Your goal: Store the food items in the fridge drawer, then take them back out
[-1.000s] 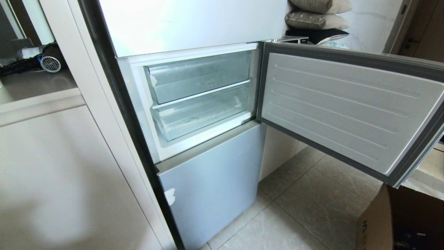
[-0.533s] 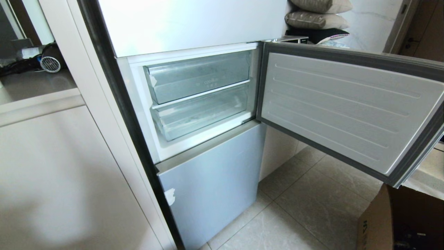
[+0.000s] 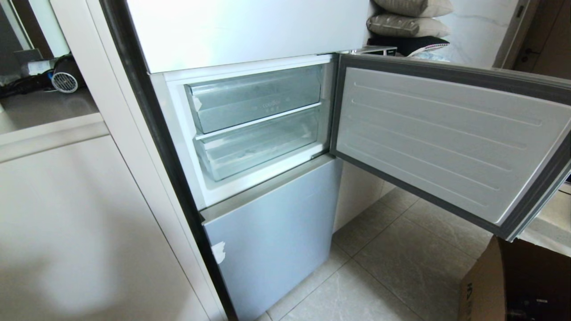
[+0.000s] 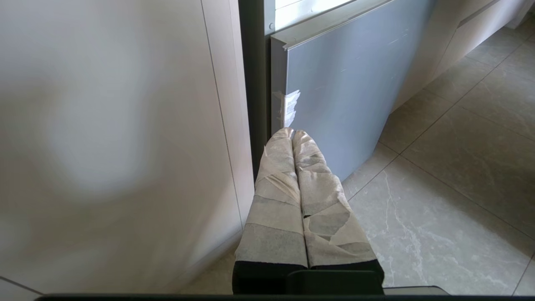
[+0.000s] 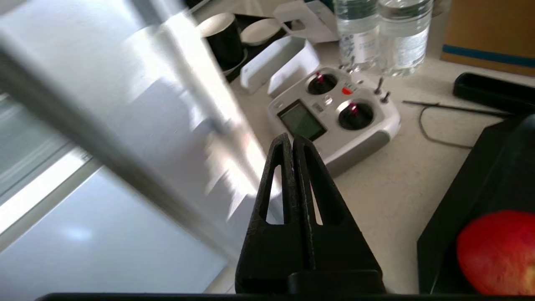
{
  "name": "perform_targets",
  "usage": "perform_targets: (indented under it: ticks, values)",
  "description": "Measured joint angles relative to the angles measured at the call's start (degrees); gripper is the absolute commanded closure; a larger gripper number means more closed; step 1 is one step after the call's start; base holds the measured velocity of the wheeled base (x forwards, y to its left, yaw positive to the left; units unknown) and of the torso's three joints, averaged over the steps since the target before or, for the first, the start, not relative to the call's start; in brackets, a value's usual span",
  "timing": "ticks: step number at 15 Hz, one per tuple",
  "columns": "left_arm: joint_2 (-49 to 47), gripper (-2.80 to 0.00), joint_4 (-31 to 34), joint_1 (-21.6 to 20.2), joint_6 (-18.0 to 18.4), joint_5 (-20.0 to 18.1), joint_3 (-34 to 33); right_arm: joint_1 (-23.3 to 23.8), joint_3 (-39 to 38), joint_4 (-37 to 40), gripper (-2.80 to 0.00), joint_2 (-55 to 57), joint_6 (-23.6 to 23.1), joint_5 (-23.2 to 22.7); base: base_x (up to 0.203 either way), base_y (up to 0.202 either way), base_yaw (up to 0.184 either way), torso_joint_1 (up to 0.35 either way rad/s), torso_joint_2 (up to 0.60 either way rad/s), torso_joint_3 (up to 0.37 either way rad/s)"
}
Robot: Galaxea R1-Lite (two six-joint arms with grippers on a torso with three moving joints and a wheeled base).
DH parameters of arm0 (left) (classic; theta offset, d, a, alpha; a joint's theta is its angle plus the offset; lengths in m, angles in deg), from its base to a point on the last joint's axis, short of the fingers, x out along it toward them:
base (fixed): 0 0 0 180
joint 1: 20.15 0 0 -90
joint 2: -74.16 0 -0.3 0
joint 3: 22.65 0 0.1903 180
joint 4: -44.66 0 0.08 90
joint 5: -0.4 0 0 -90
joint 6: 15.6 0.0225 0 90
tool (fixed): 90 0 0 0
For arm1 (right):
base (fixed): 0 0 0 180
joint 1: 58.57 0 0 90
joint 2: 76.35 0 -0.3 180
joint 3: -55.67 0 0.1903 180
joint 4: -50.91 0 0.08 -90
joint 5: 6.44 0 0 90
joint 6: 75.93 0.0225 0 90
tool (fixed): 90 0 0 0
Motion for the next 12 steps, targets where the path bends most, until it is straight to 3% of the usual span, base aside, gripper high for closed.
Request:
perform_targets:
  ticks: [2,6,12]
  values:
    - [0.00,0.00,-0.02,0.00,-0.01,0.00,0.00,-1.05,2.49,-1.09,0.00,2.81,-0.10,2.49,0.000,0.000,0.000,0.000,0.00,0.000]
    - [0.00,0.00,-0.02,-0.02,-0.02,0.00,0.00,-1.44,4.99,-4.62,0.00,6.42,0.04,2.47,0.000,0.000,0.000,0.000,0.00,0.000]
    - [0.00,0.00,0.00,-0.02,-0.02,0.00,0.00,-2.23,10.03,-5.79,0.00,11.30,0.47,-6.49,0.000,0.000,0.000,0.000,0.00,0.000]
